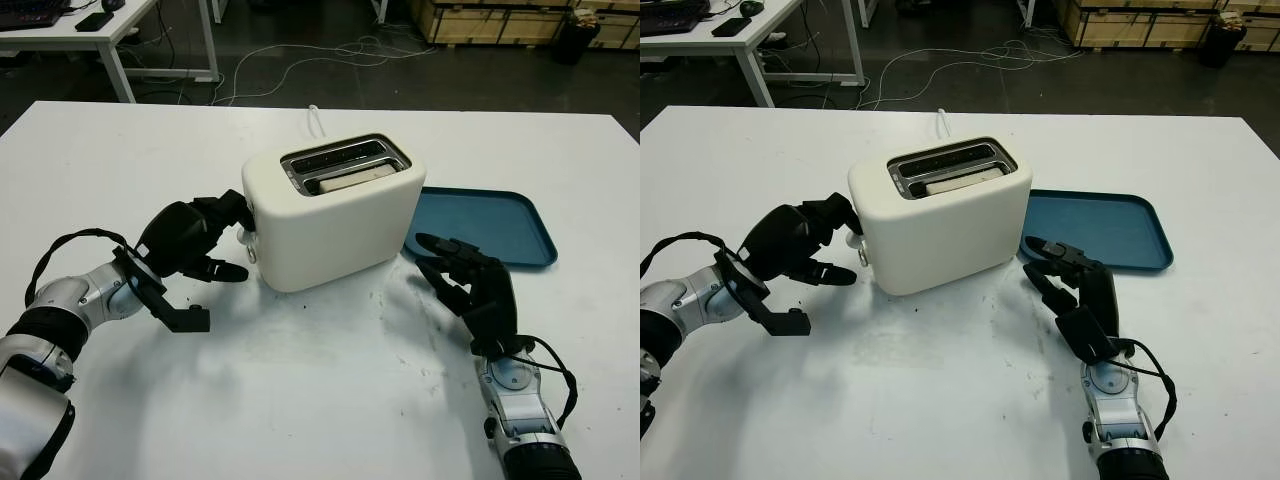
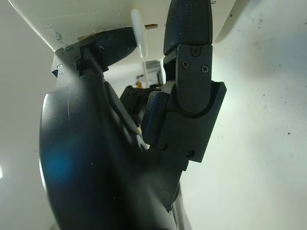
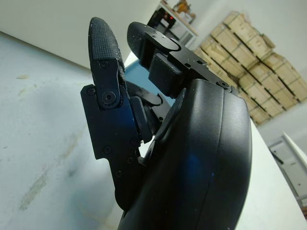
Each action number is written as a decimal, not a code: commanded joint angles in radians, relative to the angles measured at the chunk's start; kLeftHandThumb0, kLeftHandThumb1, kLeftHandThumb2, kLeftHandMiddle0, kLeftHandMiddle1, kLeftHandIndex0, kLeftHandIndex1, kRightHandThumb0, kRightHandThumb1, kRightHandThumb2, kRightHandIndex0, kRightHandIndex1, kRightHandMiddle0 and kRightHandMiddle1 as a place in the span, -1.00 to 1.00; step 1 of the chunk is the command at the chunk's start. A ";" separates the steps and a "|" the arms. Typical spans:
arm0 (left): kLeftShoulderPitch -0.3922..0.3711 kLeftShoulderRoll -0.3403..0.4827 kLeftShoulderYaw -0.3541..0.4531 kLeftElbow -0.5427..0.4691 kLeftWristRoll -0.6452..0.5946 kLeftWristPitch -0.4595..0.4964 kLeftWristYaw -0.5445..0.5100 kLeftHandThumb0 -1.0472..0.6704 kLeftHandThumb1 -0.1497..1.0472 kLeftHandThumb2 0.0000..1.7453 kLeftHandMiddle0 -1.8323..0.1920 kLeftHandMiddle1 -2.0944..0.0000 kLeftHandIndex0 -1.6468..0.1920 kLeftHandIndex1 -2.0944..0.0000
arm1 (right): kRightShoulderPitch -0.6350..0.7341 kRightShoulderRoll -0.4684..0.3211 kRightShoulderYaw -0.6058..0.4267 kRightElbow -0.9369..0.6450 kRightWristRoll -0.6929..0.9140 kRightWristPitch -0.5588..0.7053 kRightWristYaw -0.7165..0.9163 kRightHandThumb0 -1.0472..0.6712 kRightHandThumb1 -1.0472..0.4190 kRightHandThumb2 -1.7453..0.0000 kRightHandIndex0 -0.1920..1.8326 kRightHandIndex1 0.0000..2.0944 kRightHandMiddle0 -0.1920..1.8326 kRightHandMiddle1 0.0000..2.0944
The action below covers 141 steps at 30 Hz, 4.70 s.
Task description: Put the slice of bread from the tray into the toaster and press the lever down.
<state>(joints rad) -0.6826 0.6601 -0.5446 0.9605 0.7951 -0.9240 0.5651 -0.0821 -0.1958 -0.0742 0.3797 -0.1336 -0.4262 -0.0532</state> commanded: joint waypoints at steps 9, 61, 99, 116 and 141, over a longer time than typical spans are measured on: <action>0.113 -0.385 -0.220 0.274 0.176 0.313 -0.089 -0.96 0.79 -0.64 0.05 -0.62 -0.04 -0.32 | 0.042 -0.026 -0.005 -0.036 0.003 0.029 0.039 -0.63 -0.83 0.76 -0.05 -0.34 0.12 -1.00; 0.065 -0.228 0.042 0.152 -0.207 0.061 0.057 -0.88 0.79 -0.56 0.14 -0.66 0.13 -0.46 | -0.059 0.015 0.016 0.075 0.013 0.005 0.027 -0.63 -0.83 0.77 -0.12 -0.29 0.13 -0.99; 0.114 -0.100 0.250 -0.053 -0.151 0.038 0.128 -0.80 0.79 -0.40 0.36 -0.67 0.56 -0.67 | -0.081 0.006 0.017 0.104 0.007 0.004 0.020 -0.63 -0.83 0.78 -0.13 -0.31 0.11 -1.00; 0.129 -0.006 0.293 -0.169 -0.071 0.045 0.102 -0.76 0.79 -0.26 0.53 -0.67 0.77 -0.67 | -0.079 0.002 0.011 0.105 0.015 0.004 0.034 -0.62 -0.83 0.79 -0.14 -0.30 0.13 -0.99; 0.055 0.077 0.098 -0.158 0.293 0.069 0.527 -0.58 0.79 -0.27 0.81 -0.67 0.79 -0.25 | -0.075 0.012 0.015 0.113 0.016 -0.007 0.043 -0.63 -0.83 0.80 -0.10 -0.28 0.14 -0.99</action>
<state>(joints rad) -0.6033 0.7387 -0.4311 0.7902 1.0691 -0.8609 1.0549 -0.1627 -0.1907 -0.0602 0.4980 -0.1322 -0.4301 -0.0098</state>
